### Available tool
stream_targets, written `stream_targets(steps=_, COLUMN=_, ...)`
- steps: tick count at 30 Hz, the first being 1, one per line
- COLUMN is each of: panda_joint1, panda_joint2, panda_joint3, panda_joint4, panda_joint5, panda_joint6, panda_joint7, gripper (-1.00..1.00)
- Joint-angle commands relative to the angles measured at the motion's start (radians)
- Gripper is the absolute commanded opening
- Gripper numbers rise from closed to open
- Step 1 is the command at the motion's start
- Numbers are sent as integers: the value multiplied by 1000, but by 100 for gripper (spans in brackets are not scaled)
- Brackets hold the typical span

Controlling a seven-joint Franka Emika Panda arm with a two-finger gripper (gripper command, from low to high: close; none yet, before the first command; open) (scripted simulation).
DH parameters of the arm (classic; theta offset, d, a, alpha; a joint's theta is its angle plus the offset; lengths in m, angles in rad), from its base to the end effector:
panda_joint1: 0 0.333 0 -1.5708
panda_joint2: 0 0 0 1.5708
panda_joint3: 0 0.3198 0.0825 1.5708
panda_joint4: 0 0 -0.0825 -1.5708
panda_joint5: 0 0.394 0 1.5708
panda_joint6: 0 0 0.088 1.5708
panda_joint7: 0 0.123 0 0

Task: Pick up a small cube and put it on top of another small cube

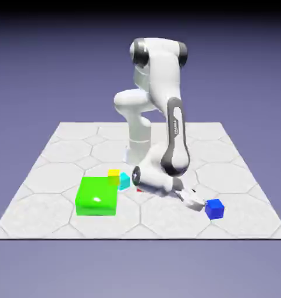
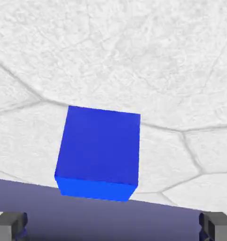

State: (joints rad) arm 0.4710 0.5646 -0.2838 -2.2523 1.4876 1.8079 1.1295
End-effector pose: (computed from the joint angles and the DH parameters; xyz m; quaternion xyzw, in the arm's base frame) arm 0.4505 0.1709 0.0973 -0.4075 0.7275 0.5298 0.1549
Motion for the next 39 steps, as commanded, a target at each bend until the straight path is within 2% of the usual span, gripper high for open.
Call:
stream_targets(steps=1, panda_joint1=5, panda_joint2=12, panda_joint3=-3, panda_joint4=6, panda_joint5=16, panda_joint6=-13, panda_joint7=4, gripper=0)
stream_targets(steps=5, panda_joint1=47, panda_joint2=115, panda_joint3=64, panda_joint4=60, panda_joint5=126, panda_joint6=38, panda_joint7=-34, gripper=0)
stream_targets(steps=6, panda_joint1=47, panda_joint2=115, panda_joint3=64, panda_joint4=60, panda_joint5=126, panda_joint6=38, panda_joint7=-34, gripper=-100)
stream_targets(steps=10, panda_joint1=-2, panda_joint2=9, panda_joint3=-6, panda_joint4=5, panda_joint5=10, panda_joint6=-16, panda_joint7=4, gripper=-100)
stream_targets(steps=30, panda_joint1=-726, panda_joint2=-387, panda_joint3=-348, panda_joint4=-168, panda_joint5=-724, panda_joint6=-338, panda_joint7=-14, gripper=-100)
stream_targets(steps=34, panda_joint1=-676, panda_joint2=-355, panda_joint3=-294, panda_joint4=-264, panda_joint5=-629, panda_joint6=-225, panda_joint7=-69, gripper=-100)
stream_targets(steps=35, panda_joint1=-676, panda_joint2=-355, panda_joint3=-294, panda_joint4=-264, panda_joint5=-629, panda_joint6=-225, panda_joint7=-69, gripper=100)
stream_targets(steps=39, panda_joint1=-726, panda_joint2=-387, panda_joint3=-348, panda_joint4=-168, panda_joint5=-724, panda_joint6=-338, panda_joint7=-14, gripper=100)
